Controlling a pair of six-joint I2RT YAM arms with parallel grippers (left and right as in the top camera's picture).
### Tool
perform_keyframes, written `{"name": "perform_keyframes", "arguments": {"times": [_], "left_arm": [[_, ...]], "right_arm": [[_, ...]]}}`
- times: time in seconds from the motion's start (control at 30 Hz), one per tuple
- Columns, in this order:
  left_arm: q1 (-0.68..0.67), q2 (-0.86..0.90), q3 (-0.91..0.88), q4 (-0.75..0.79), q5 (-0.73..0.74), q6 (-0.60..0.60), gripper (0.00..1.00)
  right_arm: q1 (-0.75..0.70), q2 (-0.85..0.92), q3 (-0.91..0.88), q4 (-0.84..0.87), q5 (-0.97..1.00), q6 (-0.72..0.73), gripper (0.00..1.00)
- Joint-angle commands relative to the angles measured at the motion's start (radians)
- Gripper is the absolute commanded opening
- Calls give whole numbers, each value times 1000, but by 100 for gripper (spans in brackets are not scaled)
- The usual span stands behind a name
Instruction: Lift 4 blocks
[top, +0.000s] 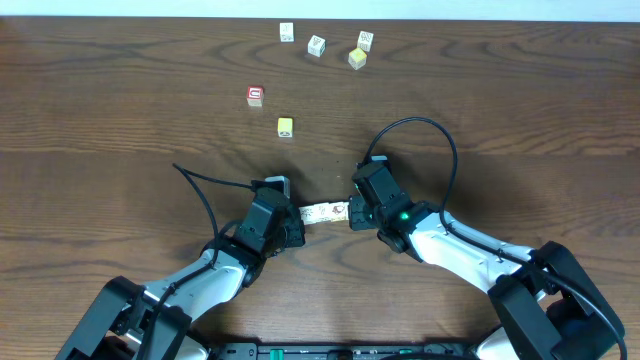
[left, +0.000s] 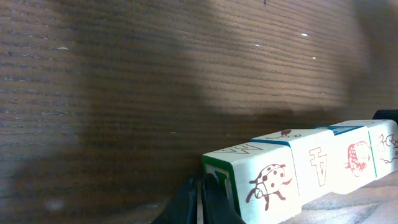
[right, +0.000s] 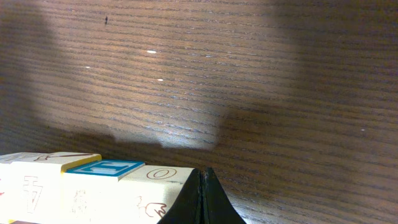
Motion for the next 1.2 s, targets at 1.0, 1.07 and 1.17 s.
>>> {"name": "perform_keyframes", "arguments": {"times": [1.0,1.07,1.17], "left_arm": [[-51,-11,35,-40,51,-2,11],[-51,-11,35,-40,51,-2,8],[-51,-11,35,-40,51,-2,8]], "right_arm": [[72,18,33,21,-244,19,1],[72,18,33,21,-244,19,1],[71,18,33,21,-244,19,1]]}}
